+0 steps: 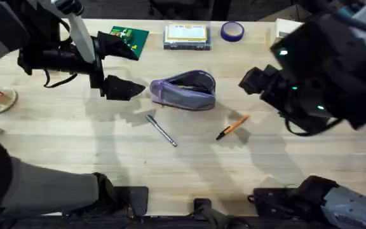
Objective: Unzip the bag, pick up the pens from the table one at a time and place them inside, then zip the bag closed.
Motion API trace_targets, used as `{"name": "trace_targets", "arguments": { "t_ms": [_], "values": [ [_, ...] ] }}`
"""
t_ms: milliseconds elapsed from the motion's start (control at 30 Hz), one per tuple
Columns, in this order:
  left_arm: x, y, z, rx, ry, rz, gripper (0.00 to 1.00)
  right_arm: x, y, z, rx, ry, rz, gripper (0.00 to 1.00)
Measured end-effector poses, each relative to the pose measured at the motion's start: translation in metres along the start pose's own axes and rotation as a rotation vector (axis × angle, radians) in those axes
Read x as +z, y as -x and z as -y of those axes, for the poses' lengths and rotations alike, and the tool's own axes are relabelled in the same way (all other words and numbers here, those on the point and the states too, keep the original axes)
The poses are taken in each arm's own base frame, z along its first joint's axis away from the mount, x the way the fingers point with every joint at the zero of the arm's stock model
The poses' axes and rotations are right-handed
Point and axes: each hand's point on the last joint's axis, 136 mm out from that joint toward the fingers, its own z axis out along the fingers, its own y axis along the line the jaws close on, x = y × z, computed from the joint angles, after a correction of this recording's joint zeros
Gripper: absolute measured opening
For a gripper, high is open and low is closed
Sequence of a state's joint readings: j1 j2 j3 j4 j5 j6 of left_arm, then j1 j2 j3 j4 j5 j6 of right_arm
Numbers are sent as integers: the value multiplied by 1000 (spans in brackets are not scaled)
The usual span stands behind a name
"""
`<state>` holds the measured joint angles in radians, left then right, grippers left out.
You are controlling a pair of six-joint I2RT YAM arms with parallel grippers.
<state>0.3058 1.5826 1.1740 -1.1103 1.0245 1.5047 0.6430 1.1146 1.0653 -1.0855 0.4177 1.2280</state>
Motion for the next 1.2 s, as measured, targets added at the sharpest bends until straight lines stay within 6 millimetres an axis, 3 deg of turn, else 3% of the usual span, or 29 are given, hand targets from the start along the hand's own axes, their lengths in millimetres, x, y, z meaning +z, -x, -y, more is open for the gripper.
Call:
{"name": "trace_targets", "arguments": {
  "t_ms": [100,167,567,767,1200],
  "values": [
    [0,0,0,0,0,0,993,12,-7,-3,7,-40,-28,998],
    [0,0,0,0,0,0,993,30,-16,-4,32,-115,-60,998],
    [0,0,0,-1,0,0,993,63,-28,-9,21,-215,-87,998],
    [0,0,0,0,0,0,993,75,-28,-24,55,-166,-71,997],
    [0,0,-1,3,2,0,993,110,-49,-8,63,-156,-68,998]
  ]
}}
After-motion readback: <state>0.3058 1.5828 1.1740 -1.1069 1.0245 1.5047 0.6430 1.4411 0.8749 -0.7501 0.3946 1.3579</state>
